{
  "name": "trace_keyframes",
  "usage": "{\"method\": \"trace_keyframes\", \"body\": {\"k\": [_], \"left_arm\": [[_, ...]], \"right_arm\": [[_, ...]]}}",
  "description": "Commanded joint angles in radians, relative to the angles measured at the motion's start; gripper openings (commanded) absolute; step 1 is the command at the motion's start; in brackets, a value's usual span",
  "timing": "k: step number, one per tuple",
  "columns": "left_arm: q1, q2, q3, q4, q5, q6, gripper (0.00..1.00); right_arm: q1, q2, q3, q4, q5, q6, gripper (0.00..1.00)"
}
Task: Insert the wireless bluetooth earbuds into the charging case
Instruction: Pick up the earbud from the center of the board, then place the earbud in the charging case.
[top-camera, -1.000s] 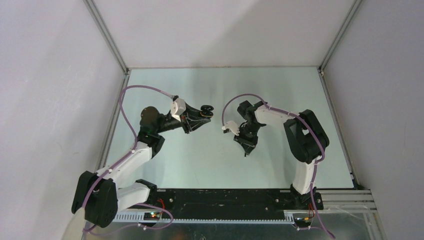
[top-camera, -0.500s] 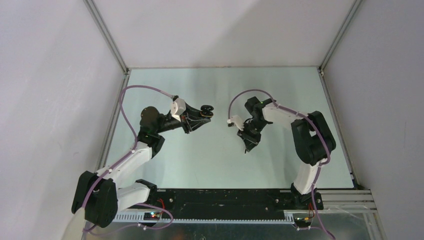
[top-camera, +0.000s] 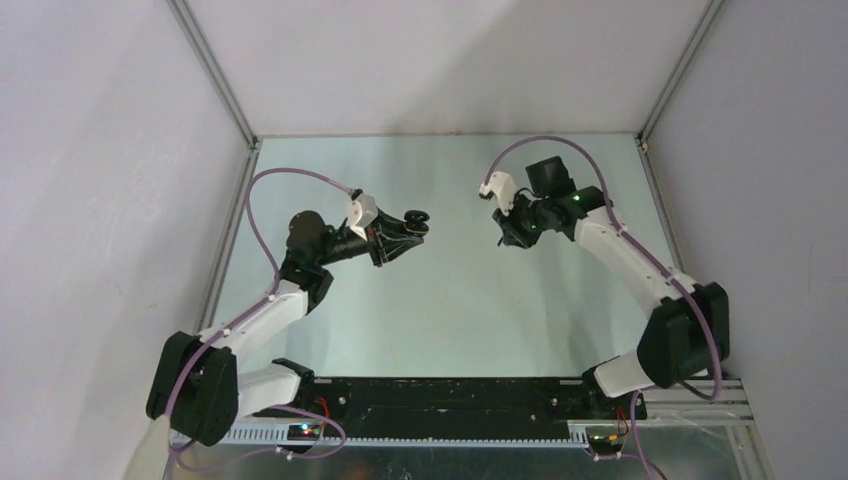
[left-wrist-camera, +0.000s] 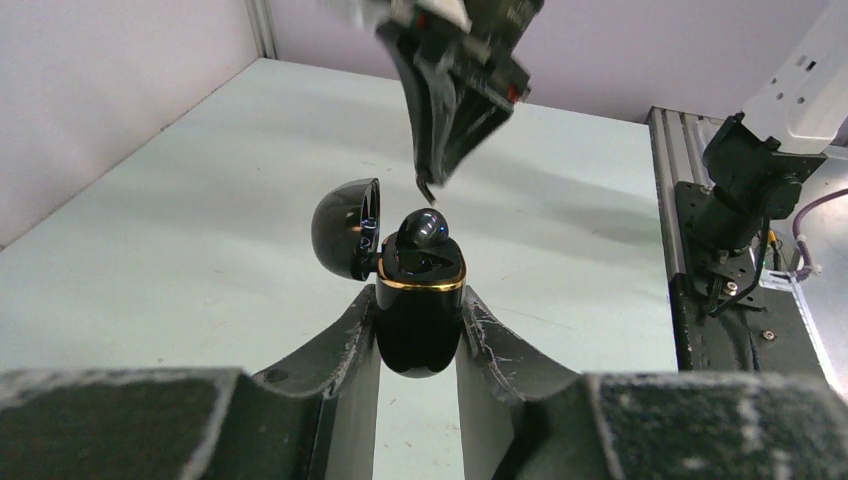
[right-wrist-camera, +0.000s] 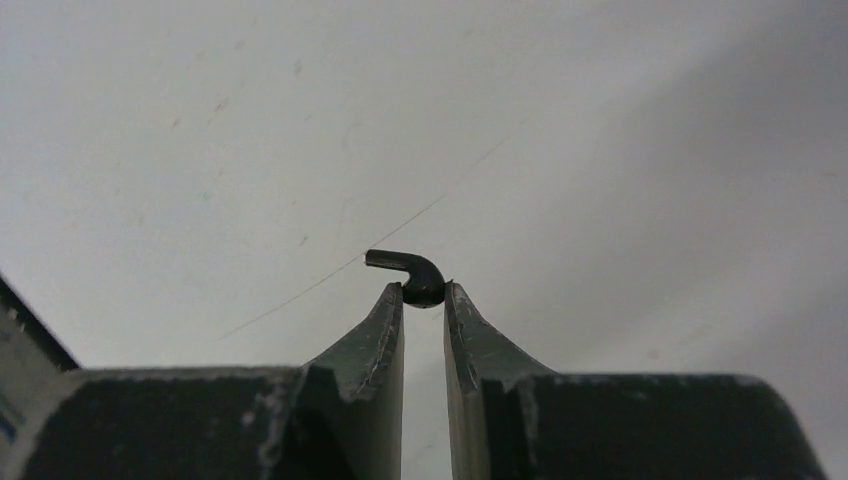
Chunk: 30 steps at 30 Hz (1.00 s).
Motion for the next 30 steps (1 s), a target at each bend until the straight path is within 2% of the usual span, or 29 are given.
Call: {"method": "trace_keyframes", "body": {"k": [1,4,9,16,22,30], "left_arm": [[-0.012,0.013,0.014,0.006,-0.038,-0.003,0.00],[-0.016,0.030,0.018,-0.002,-0.046,-0.008,0.00],[-0.030,0.063,0.029,-0.013,-0.046,-0.012,0.00],[-0.039,0.075,0.036,-0.026,-0.046,-0.012,0.00],[-0.042,0.083,0.040,-0.028,-0.039,-0.017,0.00],[-0.042,0.072,0.029,0.011,-0.005,-0.032,0.00]], "right_arm": [[0.029,-0.125,0.055,0.142,0.167,0.104,0.00],[0.085,-0.202,0.056,0.197,0.252,0.116,0.00],[0.291,-0.285,0.055,0.307,0.477,0.053,0.00],[0.542,-0.280,0.063,0.447,0.735,-0.002,0.00],[0.630,-0.189,0.141,0.404,0.795,0.054,0.00],[0.646,-0.129,0.190,0.348,0.727,0.160,0.00]]}}
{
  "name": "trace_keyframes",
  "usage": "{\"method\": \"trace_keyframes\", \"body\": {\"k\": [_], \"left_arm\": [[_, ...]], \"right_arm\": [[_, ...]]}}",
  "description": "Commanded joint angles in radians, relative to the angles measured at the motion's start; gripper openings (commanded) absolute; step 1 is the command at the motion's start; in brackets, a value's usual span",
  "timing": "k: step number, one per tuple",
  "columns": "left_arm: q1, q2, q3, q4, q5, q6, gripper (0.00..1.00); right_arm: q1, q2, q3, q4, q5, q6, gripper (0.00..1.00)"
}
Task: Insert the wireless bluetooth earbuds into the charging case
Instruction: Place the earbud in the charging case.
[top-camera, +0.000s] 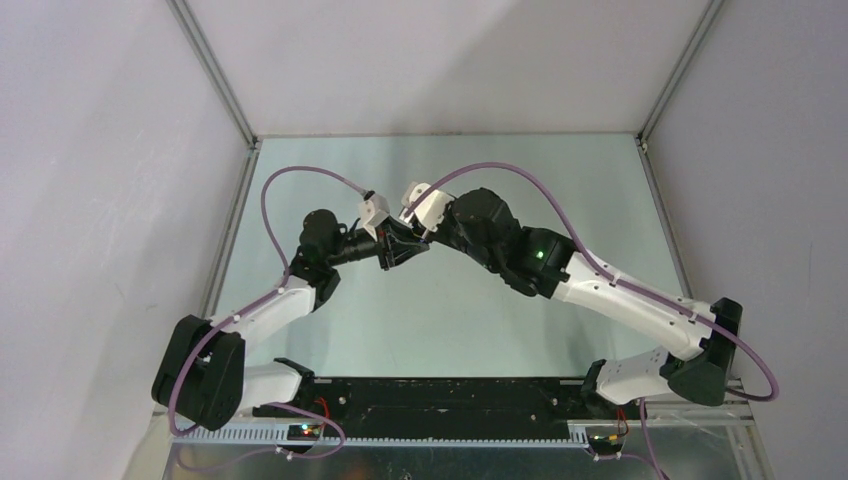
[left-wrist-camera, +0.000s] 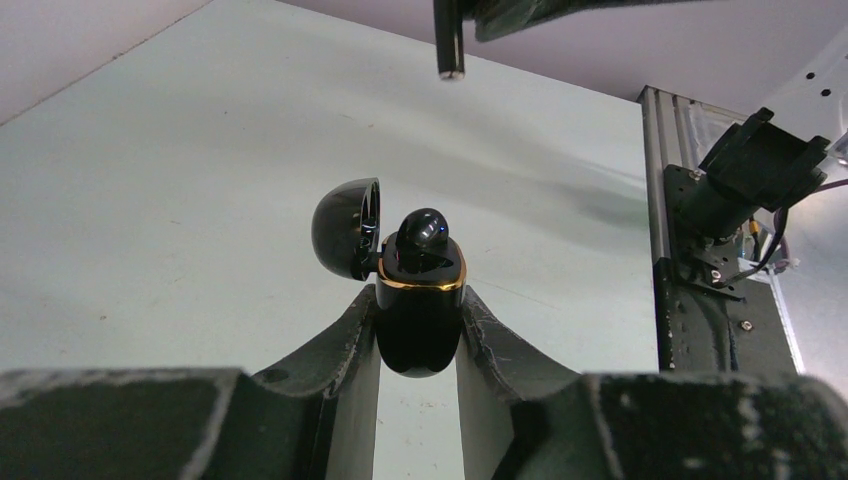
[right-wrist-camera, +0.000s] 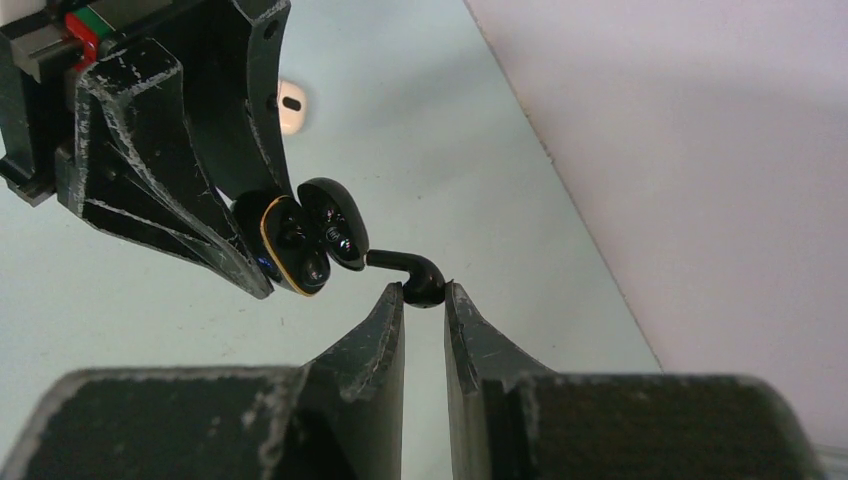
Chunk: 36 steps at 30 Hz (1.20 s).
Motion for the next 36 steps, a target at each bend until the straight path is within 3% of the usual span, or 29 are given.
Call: {"method": "trace_keyframes", "body": {"k": [1,36], "left_arm": [[-0.007,-0.008,0.027,0.067,0.035,-0.033,0.00],[-0.007,-0.016,0.024,0.104,0.057,-0.076,0.00]], "right_arm": [[0.004,0.015,0.059,-0.011,-0.025,0.082,0.00],[0.097,0.120,0.070,-0.008,0.024,0.104,0.00]]}}
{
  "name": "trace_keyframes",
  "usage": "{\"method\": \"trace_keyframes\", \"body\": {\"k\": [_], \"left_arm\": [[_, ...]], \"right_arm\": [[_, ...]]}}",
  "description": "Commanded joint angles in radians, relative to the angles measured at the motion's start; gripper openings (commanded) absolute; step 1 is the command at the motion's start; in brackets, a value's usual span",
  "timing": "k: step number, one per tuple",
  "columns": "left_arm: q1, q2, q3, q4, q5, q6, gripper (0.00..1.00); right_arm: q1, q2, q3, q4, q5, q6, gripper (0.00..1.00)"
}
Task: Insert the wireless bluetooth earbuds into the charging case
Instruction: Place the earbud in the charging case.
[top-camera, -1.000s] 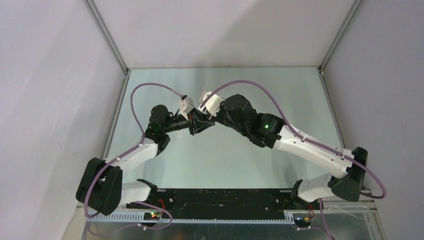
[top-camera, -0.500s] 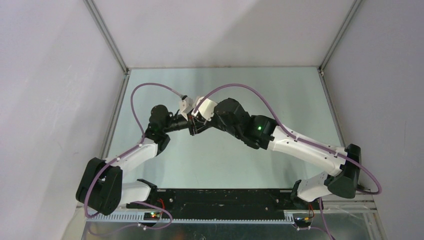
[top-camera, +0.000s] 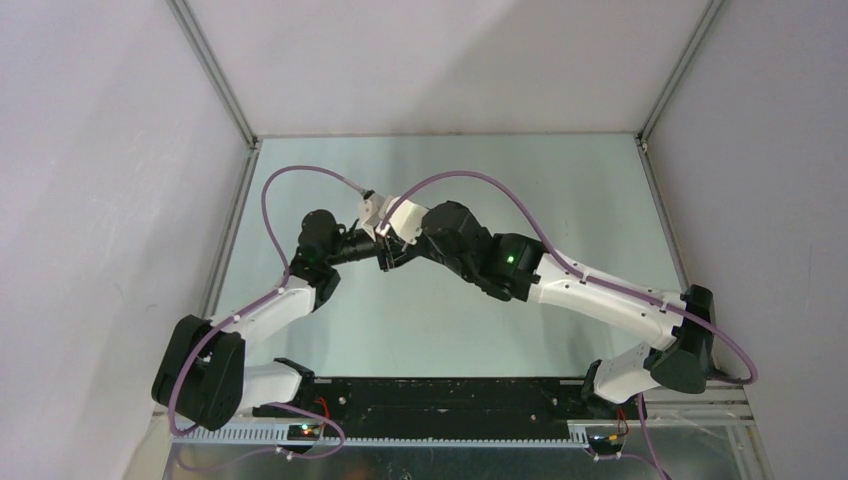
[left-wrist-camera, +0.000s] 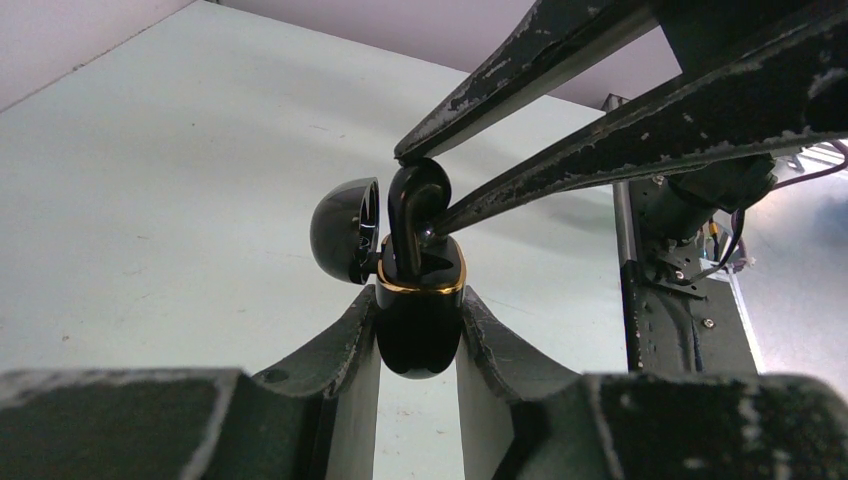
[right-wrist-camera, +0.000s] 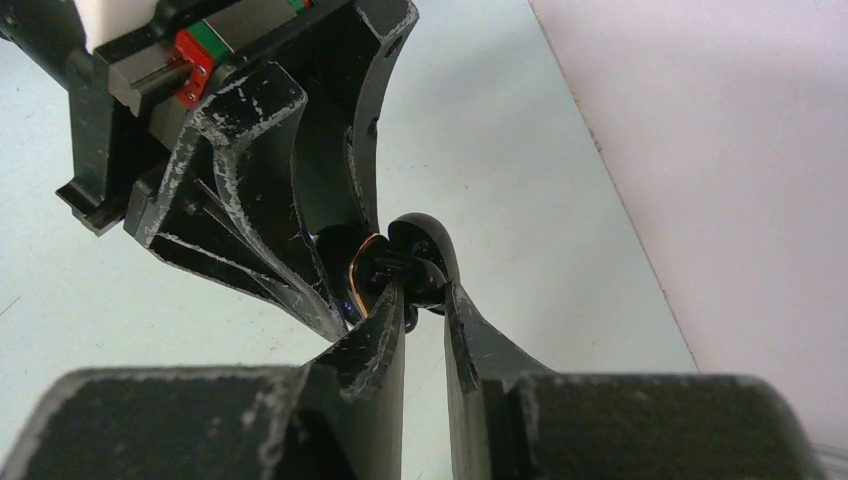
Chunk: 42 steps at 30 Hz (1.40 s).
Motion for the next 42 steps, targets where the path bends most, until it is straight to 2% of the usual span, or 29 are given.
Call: {"method": "trace_keyframes", "body": {"k": [1,9,28,32,36,42], "left_arm": [[-0.005,-0.016,0.024,0.061,0.004,-0.015,0.00],[-0.005,-0.010,0.029,0.051,-0.016,-0.024,0.00],[0.001,-0.021,0.018,0.098,0.010,-0.053,0.00],[0.001,-0.025,0.017,0.090,0.009,-0.040,0.00],[0.001,-0.025,0.017,0.088,0.008,-0.037,0.00],[0.000,-0.028,0.012,0.095,0.018,-0.028,0.00]], "right_arm": [[0.022,0.008,0.031,0.021,-0.013,0.018,0.00],[0.036,0.009,0.056,-0.032,-0.056,0.066,0.00],[0.053,0.015,0.036,-0.023,-0.015,0.049,0.00],[0.052,0.007,0.044,-0.032,-0.024,0.048,0.08],[0.046,0.000,0.067,-0.059,-0.053,0.056,0.22],[0.035,-0.005,0.094,-0.089,-0.094,0.067,0.33]]}}
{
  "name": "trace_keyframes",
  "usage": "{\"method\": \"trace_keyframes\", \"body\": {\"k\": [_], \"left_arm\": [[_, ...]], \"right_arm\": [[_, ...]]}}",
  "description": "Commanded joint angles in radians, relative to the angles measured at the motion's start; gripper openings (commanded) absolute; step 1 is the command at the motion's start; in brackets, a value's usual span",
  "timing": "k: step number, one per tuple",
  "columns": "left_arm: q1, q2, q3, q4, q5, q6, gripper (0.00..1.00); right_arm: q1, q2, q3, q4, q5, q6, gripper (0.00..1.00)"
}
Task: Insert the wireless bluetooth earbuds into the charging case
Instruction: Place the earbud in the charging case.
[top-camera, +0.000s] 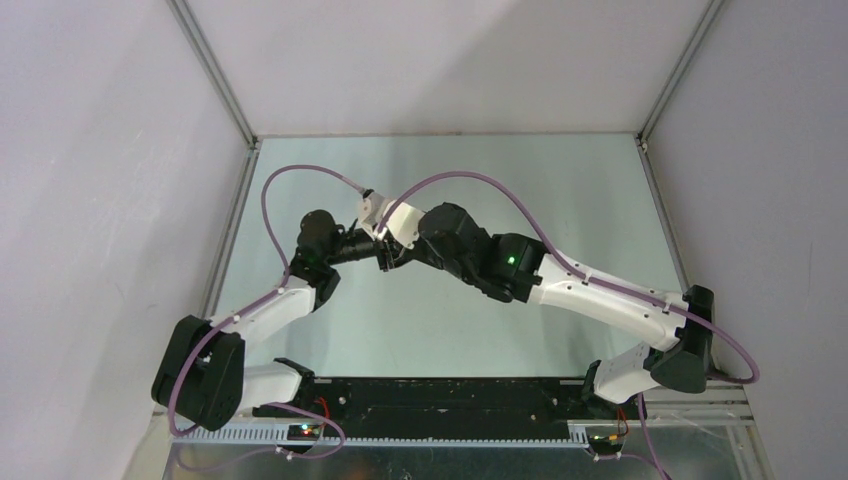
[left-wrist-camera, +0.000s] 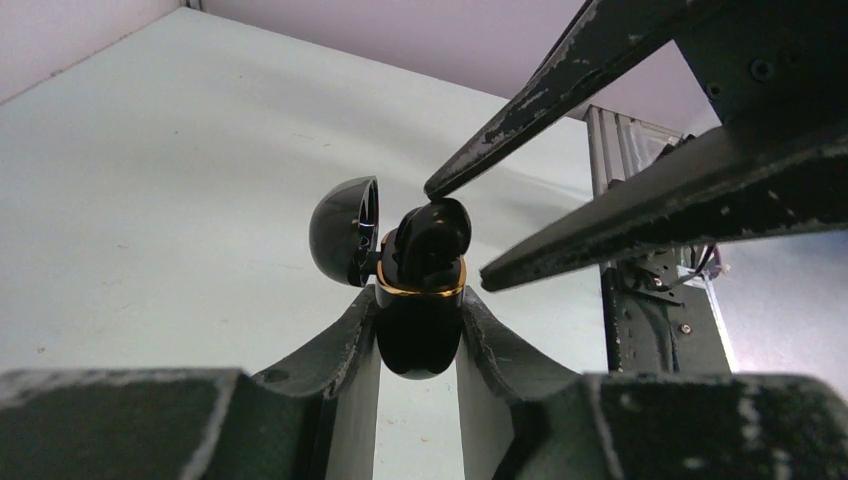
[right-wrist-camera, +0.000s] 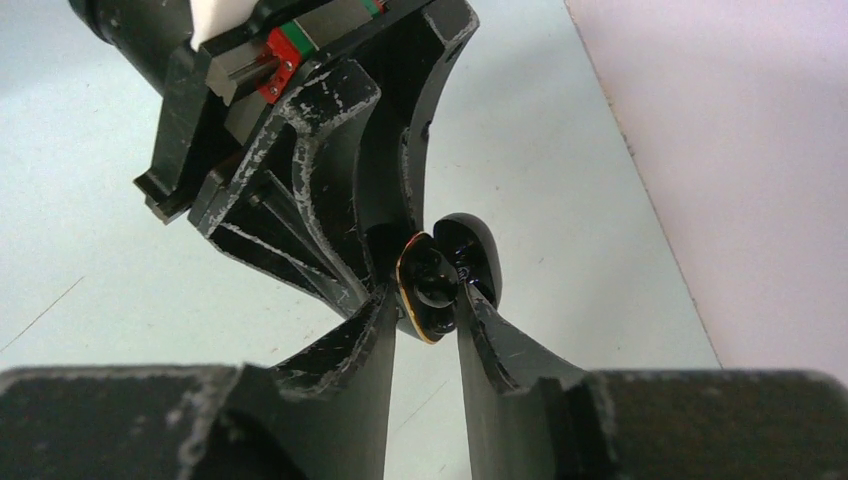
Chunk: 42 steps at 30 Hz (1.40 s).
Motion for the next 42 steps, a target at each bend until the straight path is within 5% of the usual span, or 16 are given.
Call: {"method": "trace_keyframes", "body": {"k": [1,14,26,42], "left_arm": [[0.002,-0.030,0.009,0.076,0.001,0.022,0.00],[0.002,-0.049,-0.026,0.157,0.045,0.030,0.00],[0.001,-0.056,-0.082,0.436,0.163,-0.095,0.00],[0.002,-0.056,-0.081,0.436,0.163,-0.108,0.00]], "right_arm": [[0.005,-0.010,0.060,-0.031,-0.079,0.028,0.34],[-0.066,-0.071,0.203,-0.168,-0.243,0.040,0.53],[-0.175,-0.149,0.192,-0.168,-0.342,0.034,0.55],[-0.077,-0.082,0.147,-0.175,-0.372,0.007,0.59]]}}
